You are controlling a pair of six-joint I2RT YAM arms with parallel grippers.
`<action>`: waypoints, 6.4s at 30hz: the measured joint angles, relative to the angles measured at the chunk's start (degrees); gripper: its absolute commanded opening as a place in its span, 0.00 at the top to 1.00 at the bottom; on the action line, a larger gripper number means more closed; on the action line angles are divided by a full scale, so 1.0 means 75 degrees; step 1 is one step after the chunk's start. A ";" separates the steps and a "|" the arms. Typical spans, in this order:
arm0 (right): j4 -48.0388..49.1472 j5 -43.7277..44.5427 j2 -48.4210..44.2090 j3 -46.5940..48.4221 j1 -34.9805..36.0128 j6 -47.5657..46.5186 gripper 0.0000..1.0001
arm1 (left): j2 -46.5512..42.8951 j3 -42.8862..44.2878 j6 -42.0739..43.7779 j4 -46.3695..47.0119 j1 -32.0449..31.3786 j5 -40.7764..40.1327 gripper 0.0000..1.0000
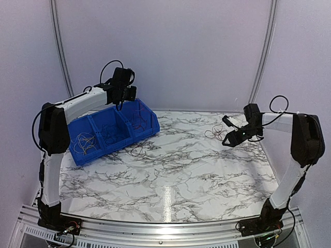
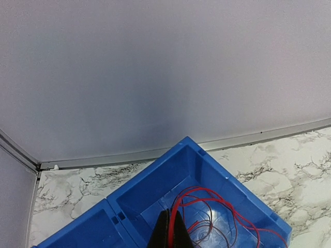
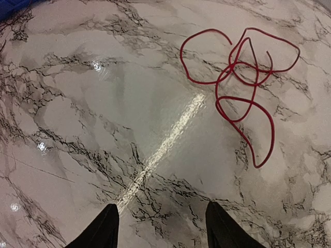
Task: Untangle the cables
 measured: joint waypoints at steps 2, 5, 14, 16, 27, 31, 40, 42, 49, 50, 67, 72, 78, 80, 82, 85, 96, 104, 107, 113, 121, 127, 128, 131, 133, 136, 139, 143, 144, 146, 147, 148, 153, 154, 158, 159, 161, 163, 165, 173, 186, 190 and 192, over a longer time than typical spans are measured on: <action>-0.0003 -0.0017 0.0061 0.0000 -0.0003 -0.0006 0.42 | 0.0213 0.0000 -0.0055 -0.0096 0.0015 0.0015 0.79; -0.0006 -0.0029 0.0125 0.0000 -0.0006 -0.0029 0.42 | 0.0434 0.0000 -0.0204 -0.0396 0.0035 0.0117 0.64; -0.0041 -0.0152 0.0169 0.0000 -0.0017 -0.0038 0.42 | -0.0364 -0.1011 -0.0545 -0.0921 0.0058 0.0653 0.46; -0.0047 -0.0175 0.0178 0.0000 -0.0017 -0.0055 0.42 | -0.0851 -0.1480 -0.0670 -0.1003 0.0050 0.0935 0.48; -0.0131 -0.0318 0.0312 0.0000 -0.0023 -0.0085 0.42 | -0.3923 -0.4943 -0.0877 -0.0973 -0.1483 0.1014 0.50; -0.0154 -0.0338 0.0312 0.0000 -0.0023 -0.0085 0.42 | -0.4147 -0.6021 0.0090 -0.0973 -0.2393 0.0933 0.48; -0.0178 -0.0367 0.0312 0.0000 -0.0023 -0.0087 0.42 | -0.4036 -0.6872 0.1574 -0.1172 -0.2920 0.0184 0.44; -0.0189 -0.0396 0.0312 0.0000 -0.0023 -0.0087 0.42 | -0.3829 -0.6866 0.1746 -0.1172 -0.2973 -0.0117 0.44; -0.0213 -0.0463 0.0312 0.0000 -0.0023 -0.0087 0.42 | -0.2923 -0.6685 0.2212 -0.1221 -0.3025 -0.0603 0.48; -0.0213 -0.0475 0.0312 0.0000 -0.0026 -0.0087 0.42 | -0.2824 -0.6630 0.2264 -0.1221 -0.3025 -0.0697 0.49; -0.0347 -0.0679 0.0312 0.0003 -0.0160 -0.0169 0.43 | -0.2323 -0.6274 0.2946 -0.0309 -0.3089 -0.1714 1.00; -0.0353 -0.0699 0.0338 0.0009 -0.0195 -0.0172 0.43 | -0.2923 -0.5677 0.2926 -0.0236 -0.3034 -0.1609 1.00; -0.0388 -0.0714 0.0414 0.0009 -0.0195 -0.0178 0.43 | -0.2978 -0.4639 0.2938 -0.0125 -0.2623 -0.1413 0.99; -0.0388 -0.0737 0.0414 0.0009 -0.0195 -0.0181 0.43 | -0.2961 -0.4339 0.2996 -0.0172 -0.2474 -0.1157 0.78; -0.0391 -0.0764 0.0414 0.0009 -0.0195 -0.0178 0.43 | -0.2926 -0.4156 0.2999 -0.0321 -0.2410 -0.0921 0.60; -0.0393 -0.0799 0.0414 0.0009 -0.0195 -0.0184 0.43 | -0.2876 -0.4237 0.2914 -0.0475 -0.2471 -0.0699 0.46; -0.0408 -0.0848 0.0516 0.0023 -0.0195 -0.0230 0.43 | -0.2028 -0.5199 0.1830 -0.1055 -0.2958 -0.0662 0.36; -0.0446 -0.0854 0.0560 0.0023 -0.0195 -0.0233 0.43 | -0.1116 -0.4846 0.0481 -0.1172 -0.2783 -0.0734 0.61; -0.0449 -0.0854 0.0560 0.0023 -0.0195 -0.0233 0.43 | -0.0842 -0.4613 0.0169 -0.1230 -0.2614 -0.0621 0.85; -0.0452 -0.0860 0.0560 0.0023 -0.0195 -0.0256 0.43 | -0.0647 -0.4103 -0.0041 -0.1285 -0.2381 -0.0414 1.00; -0.0463 -0.0874 0.0568 0.0023 -0.0195 -0.0280 0.43 | -0.1011 -0.3179 0.0344 -0.1367 -0.2387 -0.0347 1.00; -0.0472 -0.0874 0.0635 0.0023 -0.0195 -0.0286 0.43 | -0.1116 -0.1906 0.0880 -0.1358 -0.2238 -0.0498 1.00; -0.0475 -0.0874 0.0638 0.0023 -0.0195 -0.0286 0.43 | -0.1105 -0.1702 0.0970 -0.1361 -0.2180 -0.0530 1.00; -0.0481 -0.0874 0.0641 0.0023 -0.0195 -0.0286 0.43 | -0.0921 -0.0889 0.1227 -0.1349 -0.1982 -0.0595 1.00; -0.0495 -0.0874 0.0641 0.0023 -0.0195 -0.0286 0.43 | -0.0702 -0.0364 0.1387 -0.1338 -0.1848 -0.0624 1.00; -0.0501 -0.0874 0.0644 0.0023 -0.0195 -0.0286 0.43 | -0.0210 0.0443 0.1635 -0.1274 -0.1629 -0.0632 1.00; -0.0501 -0.0874 0.0673 0.0026 -0.0195 -0.0289 0.44 | 0.0256 0.0985 0.1941 -0.1177 -0.1466 -0.0644 1.00; -0.0504 -0.0874 0.0726 0.0026 -0.0195 -0.0291 0.44 | 0.0600 0.1169 0.2436 -0.0860 -0.1268 -0.0816 1.00; -0.0507 -0.0874 0.0740 0.0026 -0.0195 -0.0297 0.44 | 0.0641 0.1166 0.2535 -0.0772 -0.1221 -0.0851 1.00; -0.0507 -0.0874 0.0749 0.0029 -0.0195 -0.0318 0.44 | 0.0688 0.1148 0.2664 -0.0632 -0.1142 -0.0930 1.00; -0.0510 -0.0874 0.0755 0.0035 -0.0195 -0.0321 0.44 | 0.0702 0.1137 0.2734 -0.0560 -0.1113 -0.0965 1.00; -0.0510 -0.0874 0.0764 0.0041 -0.0195 -0.0332 0.44 | 0.0702 0.1110 0.2795 -0.0466 -0.1090 -0.1020 1.00; -0.0533 -0.0874 0.0793 0.0128 -0.0195 -0.0356 0.44 | 0.0758 0.0769 0.2908 -0.0044 -0.0979 -0.1011 1.00; -0.0533 -0.0871 0.0793 0.0134 -0.0195 -0.0367 0.43 | 0.0810 0.0694 0.2906 0.0003 -0.0973 -0.1003 1.00; -0.0539 -0.0874 0.0793 0.0137 -0.0195 -0.0376 0.44 | 0.1151 0.0347 0.2771 0.0085 -0.0973 -0.0956 1.00; -0.0542 -0.0877 0.0793 0.0137 -0.0195 -0.0376 0.44 | 0.1244 0.0227 0.2722 0.0082 -0.0973 -0.0930 1.00; -0.0545 -0.0880 0.0793 0.0137 -0.0195 -0.0376 0.43 | 0.1378 0.0003 0.2585 0.0038 -0.0973 -0.0898 1.00; -0.0545 -0.0886 0.0793 0.0137 -0.0224 -0.0376 0.44 | 0.1463 -0.0184 0.2451 -0.0015 -0.0973 -0.0848 1.00; -0.0551 -0.0950 0.0790 0.0137 -0.0289 -0.0373 0.43 | 0.1507 -0.0239 0.2314 -0.0082 -0.0973 -0.0793 0.79; -0.0568 -0.0982 0.0705 0.0393 -0.0886 -0.0242 0.42 | 0.1384 -0.0146 0.1699 -0.0501 -0.0976 -0.0705 0.45; -0.0452 -0.0796 0.1396 0.2317 -0.0973 0.0233 0.42 | -0.2270 -0.2326 0.1139 0.0012 -0.2535 -0.1577 0.32; -0.0452 -0.0898 0.1714 0.2340 -0.0973 0.0213 0.41 | -0.2853 -0.3261 0.0831 0.0364 -0.3381 -0.1684 0.32; -0.0420 -0.0979 0.1699 0.2139 -0.0970 0.0201 0.41 | -0.3075 -0.3873 0.0583 0.0562 -0.3666 -0.1667 0.32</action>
